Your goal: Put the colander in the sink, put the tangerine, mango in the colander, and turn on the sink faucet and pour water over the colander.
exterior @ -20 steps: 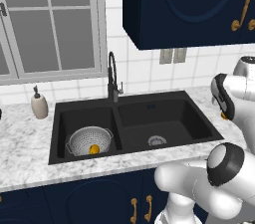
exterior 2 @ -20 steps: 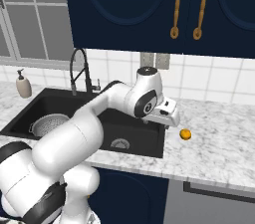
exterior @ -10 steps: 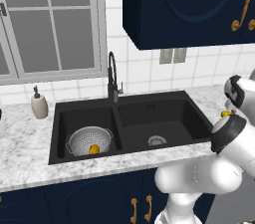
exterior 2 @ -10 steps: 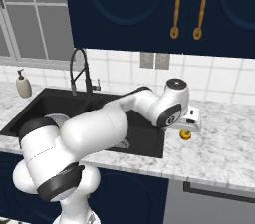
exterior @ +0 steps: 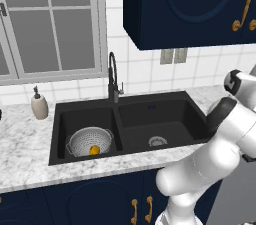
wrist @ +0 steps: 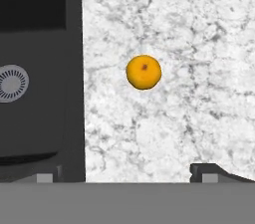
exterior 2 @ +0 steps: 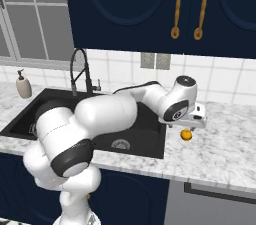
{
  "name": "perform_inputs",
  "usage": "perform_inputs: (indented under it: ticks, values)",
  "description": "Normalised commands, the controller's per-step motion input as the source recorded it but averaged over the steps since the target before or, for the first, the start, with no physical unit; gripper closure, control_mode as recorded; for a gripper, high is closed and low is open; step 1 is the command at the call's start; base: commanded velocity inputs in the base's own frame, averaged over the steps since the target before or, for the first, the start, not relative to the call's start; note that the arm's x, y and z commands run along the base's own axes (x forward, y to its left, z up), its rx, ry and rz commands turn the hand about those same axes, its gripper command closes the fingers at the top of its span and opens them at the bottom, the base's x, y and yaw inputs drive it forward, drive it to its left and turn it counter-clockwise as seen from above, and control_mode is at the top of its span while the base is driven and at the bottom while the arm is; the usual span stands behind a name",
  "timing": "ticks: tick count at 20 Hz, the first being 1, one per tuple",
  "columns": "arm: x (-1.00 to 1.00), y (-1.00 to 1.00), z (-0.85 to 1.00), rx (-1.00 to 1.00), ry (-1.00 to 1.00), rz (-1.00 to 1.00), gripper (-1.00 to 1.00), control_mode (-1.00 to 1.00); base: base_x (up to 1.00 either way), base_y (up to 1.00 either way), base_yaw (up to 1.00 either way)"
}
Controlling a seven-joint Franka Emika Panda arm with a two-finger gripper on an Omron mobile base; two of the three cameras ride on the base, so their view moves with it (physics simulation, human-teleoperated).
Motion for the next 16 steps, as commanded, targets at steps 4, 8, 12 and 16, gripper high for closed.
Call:
perform_inputs:
  ticks: [4,8,12,16]
  values:
    - [0.24,-0.02,-0.26,0.00,0.00,0.00,-1.00,-1.00,0.00,0.00,0.00]
    - [0.09,-0.09,-0.49,0.00,0.00,0.01,-1.00,-1.00,0.00,0.00,0.00]
    - [0.13,-0.09,-0.40,0.00,0.00,0.01,-1.00,-1.00,0.00,0.00,0.00]
    - [0.26,-0.09,-0.16,0.00,0.00,0.01,-1.00,-1.00,0.00,0.00,0.00]
